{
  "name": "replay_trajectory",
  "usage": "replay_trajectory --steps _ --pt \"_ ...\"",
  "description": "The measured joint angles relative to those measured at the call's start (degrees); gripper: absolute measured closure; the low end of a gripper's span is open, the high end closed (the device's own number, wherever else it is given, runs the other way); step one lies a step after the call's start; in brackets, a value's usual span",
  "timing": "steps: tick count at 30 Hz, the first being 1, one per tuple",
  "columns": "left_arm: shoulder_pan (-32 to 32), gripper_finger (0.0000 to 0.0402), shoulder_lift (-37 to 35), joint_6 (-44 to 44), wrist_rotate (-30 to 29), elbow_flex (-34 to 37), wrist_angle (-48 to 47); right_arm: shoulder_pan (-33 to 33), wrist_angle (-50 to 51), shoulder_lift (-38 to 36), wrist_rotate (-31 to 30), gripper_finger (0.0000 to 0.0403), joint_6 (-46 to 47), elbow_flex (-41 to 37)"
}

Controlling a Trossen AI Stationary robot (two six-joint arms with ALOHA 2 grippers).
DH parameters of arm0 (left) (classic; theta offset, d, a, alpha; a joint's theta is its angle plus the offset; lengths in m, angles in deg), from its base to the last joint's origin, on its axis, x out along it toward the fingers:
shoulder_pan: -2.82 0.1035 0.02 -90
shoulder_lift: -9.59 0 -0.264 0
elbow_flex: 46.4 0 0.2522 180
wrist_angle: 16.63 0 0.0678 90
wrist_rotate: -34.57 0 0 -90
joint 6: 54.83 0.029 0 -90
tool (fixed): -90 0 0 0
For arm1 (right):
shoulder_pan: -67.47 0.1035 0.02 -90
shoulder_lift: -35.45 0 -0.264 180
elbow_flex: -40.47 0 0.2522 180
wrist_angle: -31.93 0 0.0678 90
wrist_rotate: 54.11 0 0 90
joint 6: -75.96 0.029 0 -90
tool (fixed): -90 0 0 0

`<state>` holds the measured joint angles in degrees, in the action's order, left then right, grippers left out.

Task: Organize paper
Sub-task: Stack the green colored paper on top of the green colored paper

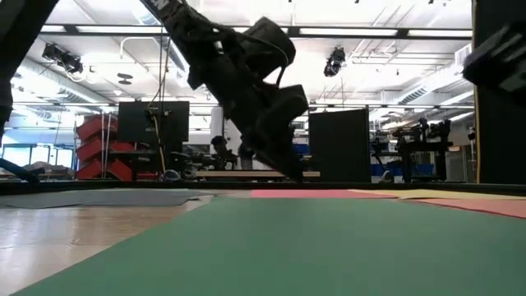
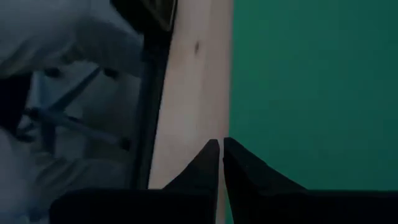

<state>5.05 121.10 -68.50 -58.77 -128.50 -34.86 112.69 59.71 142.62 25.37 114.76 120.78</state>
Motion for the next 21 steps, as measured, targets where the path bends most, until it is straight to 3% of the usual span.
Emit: replay_trajectory --steps 21 --pt "0.92 0.0402 6.66 -0.73 2.84 -3.08 1.64 0.43 5.61 5.63 6.75 0.0403 2.16 2.14"
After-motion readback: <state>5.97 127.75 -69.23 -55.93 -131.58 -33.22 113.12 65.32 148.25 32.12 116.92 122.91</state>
